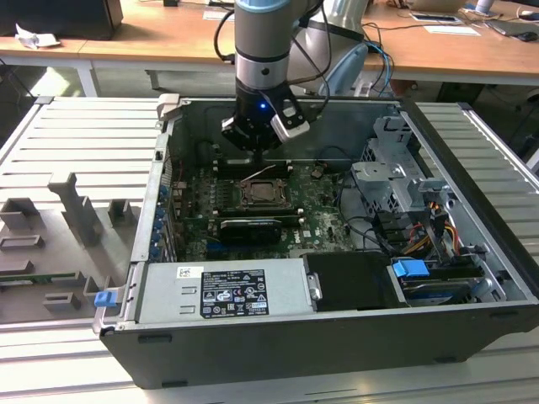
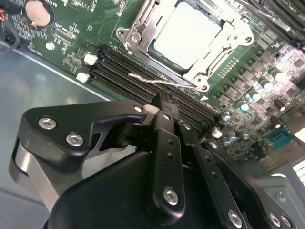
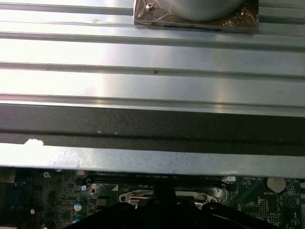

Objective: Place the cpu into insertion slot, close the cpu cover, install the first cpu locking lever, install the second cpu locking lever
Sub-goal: 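Install the first cpu locking lever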

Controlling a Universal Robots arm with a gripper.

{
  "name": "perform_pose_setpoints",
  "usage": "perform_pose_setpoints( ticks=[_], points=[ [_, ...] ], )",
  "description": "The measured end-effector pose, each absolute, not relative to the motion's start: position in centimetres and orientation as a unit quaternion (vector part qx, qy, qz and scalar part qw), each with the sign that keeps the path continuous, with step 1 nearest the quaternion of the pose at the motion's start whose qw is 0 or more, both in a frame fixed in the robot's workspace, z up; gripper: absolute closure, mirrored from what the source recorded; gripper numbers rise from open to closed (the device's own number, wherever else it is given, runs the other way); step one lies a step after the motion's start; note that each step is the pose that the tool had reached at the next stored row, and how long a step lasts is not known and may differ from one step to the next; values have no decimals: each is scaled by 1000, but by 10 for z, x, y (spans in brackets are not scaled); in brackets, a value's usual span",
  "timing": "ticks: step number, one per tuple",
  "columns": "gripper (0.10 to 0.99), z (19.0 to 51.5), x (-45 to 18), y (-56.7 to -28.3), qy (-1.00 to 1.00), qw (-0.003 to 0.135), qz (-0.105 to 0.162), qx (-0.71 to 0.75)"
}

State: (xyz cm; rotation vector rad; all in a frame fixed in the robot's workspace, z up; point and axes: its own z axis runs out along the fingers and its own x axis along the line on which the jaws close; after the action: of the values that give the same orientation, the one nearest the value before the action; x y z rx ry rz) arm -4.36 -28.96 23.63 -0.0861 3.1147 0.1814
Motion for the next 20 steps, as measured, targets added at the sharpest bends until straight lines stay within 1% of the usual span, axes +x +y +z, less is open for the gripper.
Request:
perform_pose_setpoints(
  ticks=[20],
  points=[
    [980,230,-35,-289,998,10,58,-29]
  ],
)
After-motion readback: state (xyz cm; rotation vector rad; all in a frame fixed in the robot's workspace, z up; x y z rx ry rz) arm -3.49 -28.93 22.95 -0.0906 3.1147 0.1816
